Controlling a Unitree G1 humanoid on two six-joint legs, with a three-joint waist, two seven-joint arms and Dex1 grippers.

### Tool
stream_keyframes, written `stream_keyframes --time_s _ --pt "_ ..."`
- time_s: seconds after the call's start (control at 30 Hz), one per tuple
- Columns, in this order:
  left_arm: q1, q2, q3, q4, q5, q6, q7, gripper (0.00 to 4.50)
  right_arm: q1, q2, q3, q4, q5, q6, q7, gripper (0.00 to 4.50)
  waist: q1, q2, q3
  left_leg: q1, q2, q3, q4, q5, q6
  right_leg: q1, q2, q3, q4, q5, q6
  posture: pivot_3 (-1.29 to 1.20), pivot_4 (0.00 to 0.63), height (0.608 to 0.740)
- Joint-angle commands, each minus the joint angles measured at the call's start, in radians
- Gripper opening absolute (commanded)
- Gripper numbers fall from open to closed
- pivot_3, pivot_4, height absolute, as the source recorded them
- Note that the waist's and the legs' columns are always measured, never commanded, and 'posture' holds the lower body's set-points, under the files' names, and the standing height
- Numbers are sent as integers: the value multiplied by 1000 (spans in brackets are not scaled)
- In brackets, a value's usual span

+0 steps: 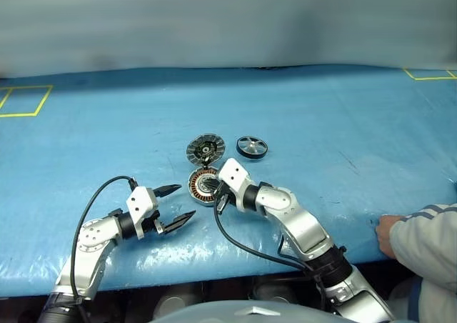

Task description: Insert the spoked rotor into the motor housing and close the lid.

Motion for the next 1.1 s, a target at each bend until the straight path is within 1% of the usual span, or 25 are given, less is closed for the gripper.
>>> stream_keyframes --time_s 0.03,0.17,0.57,0.87,1.1 --pt "-3 10 8 6 4 -12 -4 4050 0 -22 21 3 -46 30 -13 22 0 0 0 0 0 0 0 0 0 0 0 0 0 0 0 0 150 740" --pt "-8 9 5 16 5 -16 -8 4050 -7 -52 48 -5 -98 41 -23 22 1 0 0 0 0 0 0 0 0 0 0 0 0 0 0 0 150 740" --pt "-15 5 3 32 9 -26 -11 4050 -4 -73 47 -14 -132 72 -29 22 5 -1 0 1 2 0 1 0 0 1 1 -1 0 1 -1 0 150 740" --pt "-17 5 1 38 8 -29 -13 4050 -1 -27 -15 -82 -62 45 -20 22 8 -1 0 0 2 0 1 0 0 1 2 -1 0 1 -1 0 150 740" --pt "-21 3 0 44 8 -31 -16 4050 -6 -19 -18 -104 -39 53 -13 22 8 -1 0 0 2 0 0 0 0 0 2 -1 0 1 -2 0 150 740"
